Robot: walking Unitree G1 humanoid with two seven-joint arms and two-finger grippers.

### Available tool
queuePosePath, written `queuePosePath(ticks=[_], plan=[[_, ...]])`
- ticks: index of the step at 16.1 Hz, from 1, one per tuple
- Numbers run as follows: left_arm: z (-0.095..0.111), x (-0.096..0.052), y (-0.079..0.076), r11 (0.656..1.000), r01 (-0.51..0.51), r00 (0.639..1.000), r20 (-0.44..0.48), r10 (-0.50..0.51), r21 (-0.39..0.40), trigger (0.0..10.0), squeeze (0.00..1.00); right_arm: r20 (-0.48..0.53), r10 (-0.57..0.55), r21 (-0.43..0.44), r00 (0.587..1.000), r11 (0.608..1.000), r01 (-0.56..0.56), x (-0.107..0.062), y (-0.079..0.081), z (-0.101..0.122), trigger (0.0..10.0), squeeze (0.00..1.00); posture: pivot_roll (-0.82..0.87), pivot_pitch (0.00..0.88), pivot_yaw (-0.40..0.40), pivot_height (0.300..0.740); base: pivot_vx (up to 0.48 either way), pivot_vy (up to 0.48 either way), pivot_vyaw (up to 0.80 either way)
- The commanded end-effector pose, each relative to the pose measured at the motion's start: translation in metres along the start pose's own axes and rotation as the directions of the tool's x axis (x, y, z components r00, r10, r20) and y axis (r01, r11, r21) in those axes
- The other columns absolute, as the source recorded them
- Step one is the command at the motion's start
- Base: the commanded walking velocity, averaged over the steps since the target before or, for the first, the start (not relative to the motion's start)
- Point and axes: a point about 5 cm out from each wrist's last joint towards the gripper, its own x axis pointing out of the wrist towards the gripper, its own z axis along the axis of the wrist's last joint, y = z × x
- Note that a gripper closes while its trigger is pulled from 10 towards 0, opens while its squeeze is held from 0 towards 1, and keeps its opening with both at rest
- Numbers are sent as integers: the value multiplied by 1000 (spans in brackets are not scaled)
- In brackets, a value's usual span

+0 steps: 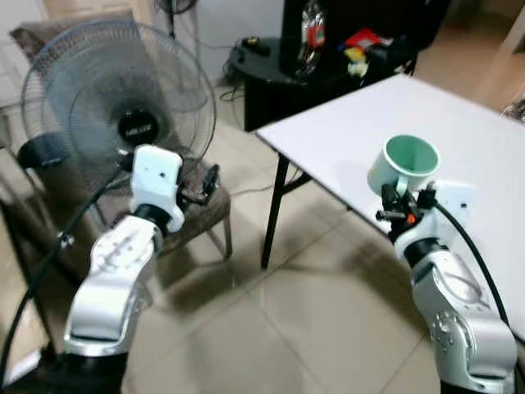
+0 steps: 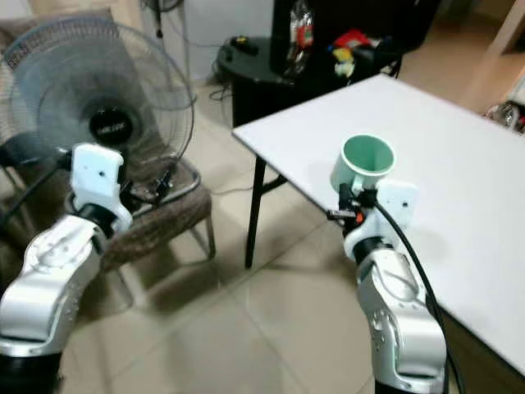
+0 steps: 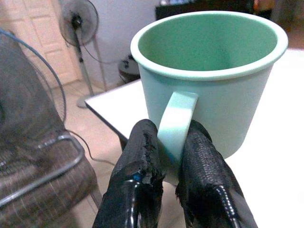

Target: Setting the table

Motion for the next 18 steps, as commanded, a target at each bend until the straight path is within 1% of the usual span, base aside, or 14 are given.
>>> queuePosePath(ticks=[1,5,8,15,18], plan=[[-2,-2,8,999,-30,999,-14,30,13,10000,0,22,42,4,999,999,-42,2,11,3,10000,0,38,0,-19,740,322,0,0],[-3,-2,9,999,-35,999,-18,35,10,10000,0,28,43,5,999,999,-43,3,10,5,10000,0,37,0,-22,740,317,0,0],[-3,-1,8,1000,-30,999,-20,30,9,10000,0,22,46,-9,999,999,-45,5,10,4,10000,0,33,0,-22,740,311,0,0],[-5,1,4,1000,-1,1000,-25,1,9,10000,0,19,44,-22,999,999,-44,7,7,5,10000,0,21,0,-10,740,303,0,-755],[-4,2,4,1000,3,1000,-25,-3,9,10000,0,14,61,-28,998,998,-61,9,8,5,10000,0,22,0,-8,740,295,0,0]])
